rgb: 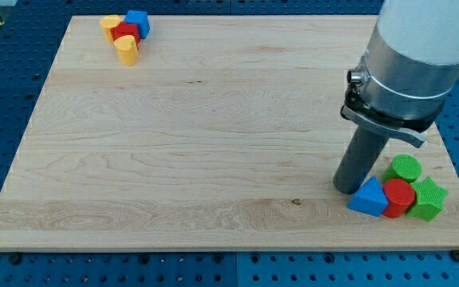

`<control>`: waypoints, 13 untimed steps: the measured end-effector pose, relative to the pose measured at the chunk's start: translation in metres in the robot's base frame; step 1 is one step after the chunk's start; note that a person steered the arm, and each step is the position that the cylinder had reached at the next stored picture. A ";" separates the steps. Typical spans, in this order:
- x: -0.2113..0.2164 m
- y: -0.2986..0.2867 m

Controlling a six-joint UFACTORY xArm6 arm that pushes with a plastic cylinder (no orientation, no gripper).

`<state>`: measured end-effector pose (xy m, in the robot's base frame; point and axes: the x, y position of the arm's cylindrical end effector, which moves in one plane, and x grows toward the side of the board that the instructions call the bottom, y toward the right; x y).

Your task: Push the yellow hexagon closer to the blue triangle

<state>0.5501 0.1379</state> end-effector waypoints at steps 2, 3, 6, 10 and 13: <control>-0.011 -0.059; -0.013 -0.060; -0.132 -0.253; -0.286 -0.414; -0.349 -0.385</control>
<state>0.2015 -0.2471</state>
